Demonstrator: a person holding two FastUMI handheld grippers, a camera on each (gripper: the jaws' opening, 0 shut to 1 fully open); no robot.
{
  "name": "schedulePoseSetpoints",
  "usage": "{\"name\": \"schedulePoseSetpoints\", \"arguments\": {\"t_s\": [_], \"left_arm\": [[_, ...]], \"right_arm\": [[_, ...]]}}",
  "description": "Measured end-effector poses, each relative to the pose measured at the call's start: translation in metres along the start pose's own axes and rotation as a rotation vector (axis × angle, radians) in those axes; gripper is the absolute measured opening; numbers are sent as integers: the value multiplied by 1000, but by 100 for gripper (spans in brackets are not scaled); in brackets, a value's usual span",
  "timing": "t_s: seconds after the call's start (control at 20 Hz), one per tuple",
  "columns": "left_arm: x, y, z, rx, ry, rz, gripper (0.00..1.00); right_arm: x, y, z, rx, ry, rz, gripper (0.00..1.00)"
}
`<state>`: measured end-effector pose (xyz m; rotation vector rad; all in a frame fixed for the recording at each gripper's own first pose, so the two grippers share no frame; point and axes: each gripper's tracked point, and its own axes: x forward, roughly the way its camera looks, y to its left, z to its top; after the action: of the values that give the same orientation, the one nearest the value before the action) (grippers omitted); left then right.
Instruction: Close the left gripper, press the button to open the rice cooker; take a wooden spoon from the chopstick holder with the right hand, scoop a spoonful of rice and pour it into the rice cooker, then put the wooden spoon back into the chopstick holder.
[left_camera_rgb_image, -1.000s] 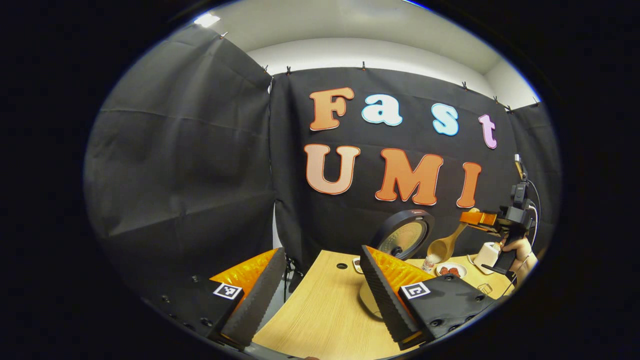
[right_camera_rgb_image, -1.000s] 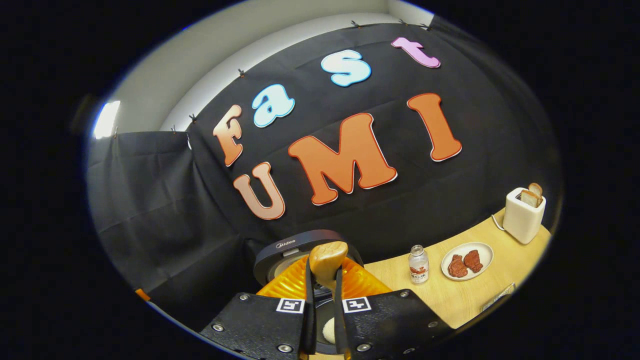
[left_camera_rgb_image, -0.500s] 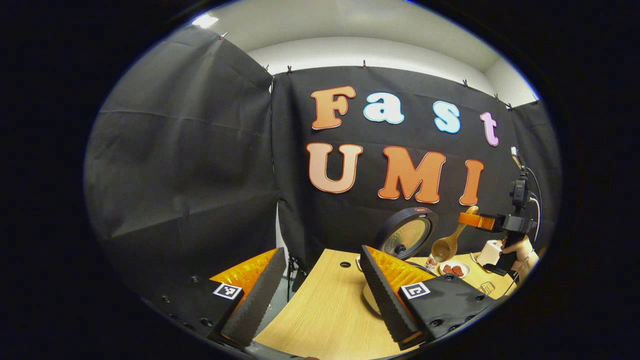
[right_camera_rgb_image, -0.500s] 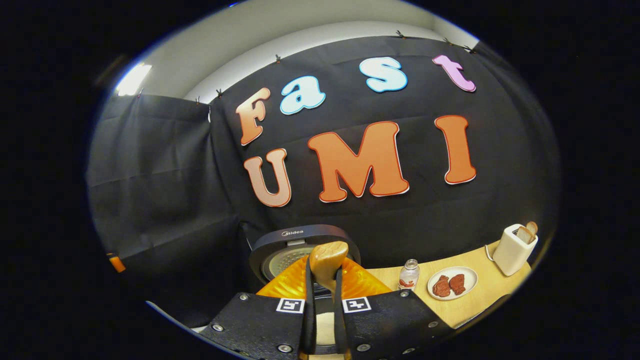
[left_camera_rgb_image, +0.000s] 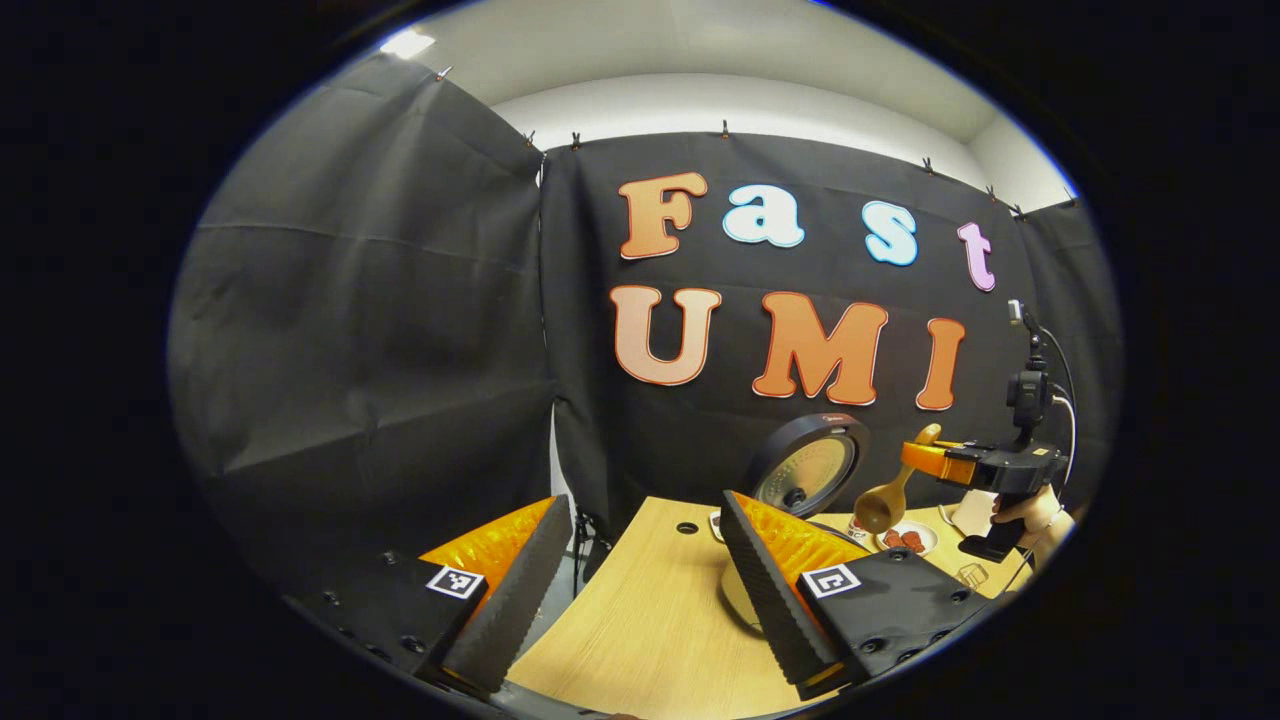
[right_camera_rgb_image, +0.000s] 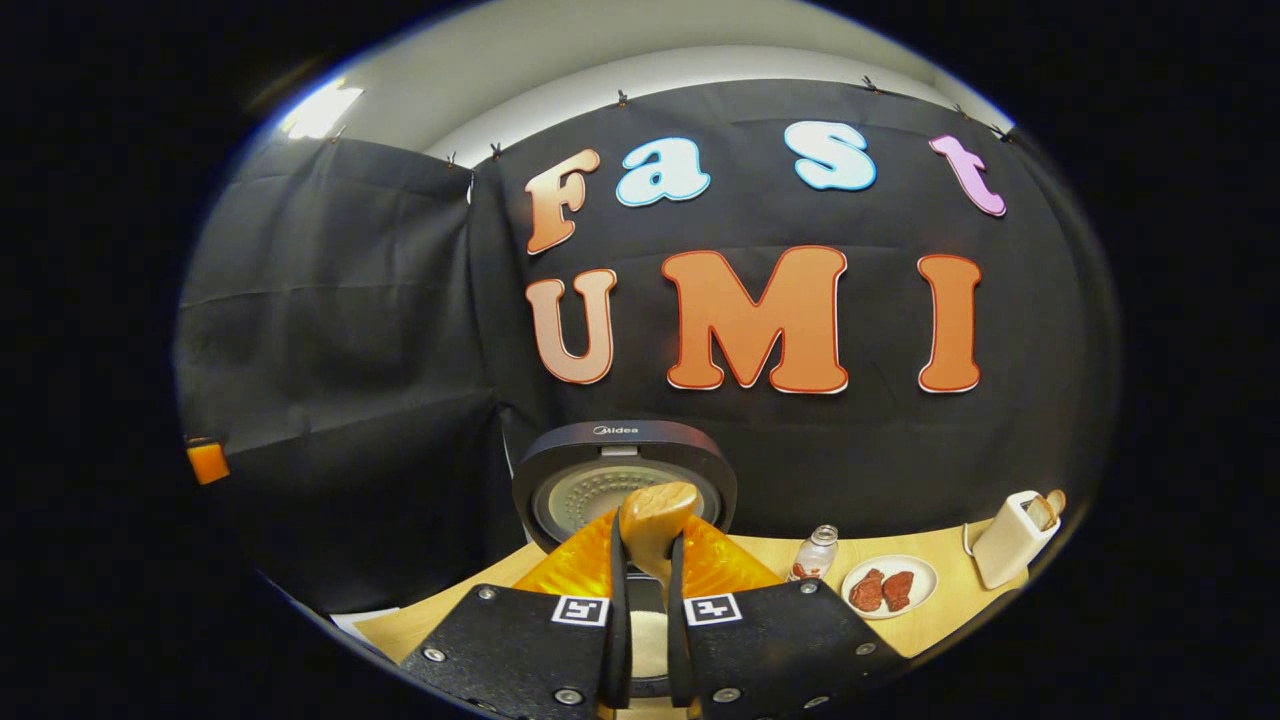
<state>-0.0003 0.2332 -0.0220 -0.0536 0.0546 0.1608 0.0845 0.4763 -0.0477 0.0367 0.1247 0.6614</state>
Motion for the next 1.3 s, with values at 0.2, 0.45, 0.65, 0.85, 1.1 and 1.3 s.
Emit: {"name": "schedulePoseSetpoints", "arguments": {"t_s": [0.2, 0.45, 0.65, 0.85, 1.1, 1.3], "left_arm": [[-1, -13, 6, -12, -14, -3, 100], [1, -45, 11, 6, -29, -29, 100], [6, -82, 12, -15, -28, -76, 98], [11, -111, 13, -36, -37, -95, 100], [6, -140, 20, -28, -70, -95, 100], [0, -152, 21, -7, -71, -83, 100]], "right_arm": [[-15, -32, 10, 65, -12, -24, 13], [-55, -98, 21, 122, -41, -115, 13], [-96, -157, 15, 141, -44, -206, 13], [-136, -209, -5, 184, -23, -291, 14], [-173, -256, -34, 238, 11, -363, 13], [-189, -269, -75, 297, 65, -382, 13]]}}
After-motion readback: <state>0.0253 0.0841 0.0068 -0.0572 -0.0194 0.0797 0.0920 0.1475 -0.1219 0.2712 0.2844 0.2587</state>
